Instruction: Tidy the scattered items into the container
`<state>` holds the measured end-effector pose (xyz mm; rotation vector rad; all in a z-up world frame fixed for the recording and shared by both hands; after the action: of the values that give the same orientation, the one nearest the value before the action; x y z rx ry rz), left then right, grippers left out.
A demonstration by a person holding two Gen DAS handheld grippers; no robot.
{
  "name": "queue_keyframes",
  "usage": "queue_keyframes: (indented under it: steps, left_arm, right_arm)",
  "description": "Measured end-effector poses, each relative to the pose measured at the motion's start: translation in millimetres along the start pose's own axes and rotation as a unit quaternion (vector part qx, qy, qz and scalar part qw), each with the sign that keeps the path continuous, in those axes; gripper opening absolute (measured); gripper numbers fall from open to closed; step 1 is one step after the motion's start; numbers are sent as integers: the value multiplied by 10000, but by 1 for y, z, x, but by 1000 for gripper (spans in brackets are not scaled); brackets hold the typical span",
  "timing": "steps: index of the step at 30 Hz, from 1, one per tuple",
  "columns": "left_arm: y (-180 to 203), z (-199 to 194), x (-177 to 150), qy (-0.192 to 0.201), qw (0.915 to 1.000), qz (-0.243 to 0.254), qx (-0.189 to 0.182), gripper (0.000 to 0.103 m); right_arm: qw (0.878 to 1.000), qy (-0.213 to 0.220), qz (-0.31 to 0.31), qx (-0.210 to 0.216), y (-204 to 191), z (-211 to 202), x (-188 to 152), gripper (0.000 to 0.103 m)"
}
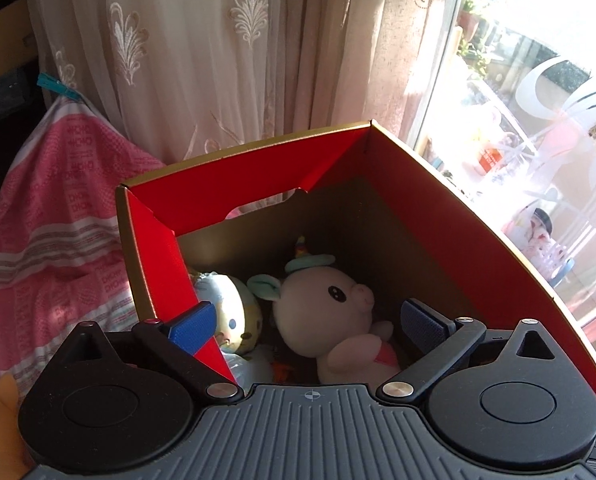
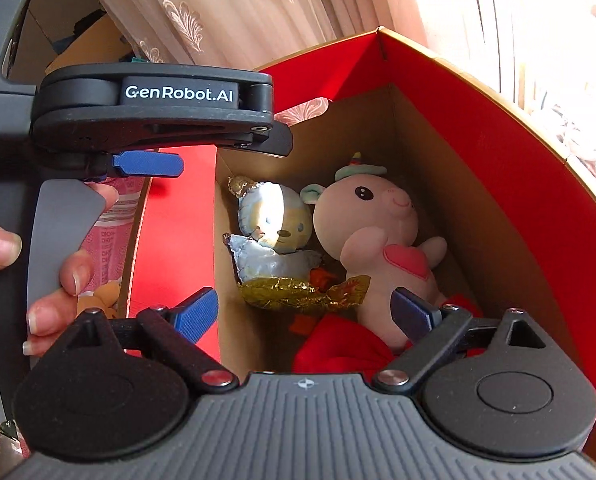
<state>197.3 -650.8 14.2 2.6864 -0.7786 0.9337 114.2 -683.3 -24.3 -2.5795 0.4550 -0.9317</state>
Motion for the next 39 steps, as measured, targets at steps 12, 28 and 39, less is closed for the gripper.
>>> queue_keyframes:
  steps: [12,28,39]
  left_arm:
    - [33,-15,-20,42,9980,617,-123,103]
    - [64,-45,-33,213,9830,1796,-323,103]
    - [73,9,-64,-863,9737,2107,-39,103]
  right_arm:
    - [9986,-26,-263,-456,4,-24,-12,102]
    - [9853,-655,-1240,-975,23,-40,-55,102]
    - [9801,-959,-1562,-765,18,-32,-68,102]
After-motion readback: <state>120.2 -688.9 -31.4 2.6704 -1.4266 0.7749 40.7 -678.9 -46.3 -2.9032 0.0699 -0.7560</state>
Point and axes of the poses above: each gripper's, at about its wrist camera, not at the fingertips, and z roughly the way its jaws point, y to its right, x to its top, the point moved 6 cm from there along z, roughly the way its jaws point, and after that the axes turned 4 degrees about z, right-handed, at the moved point
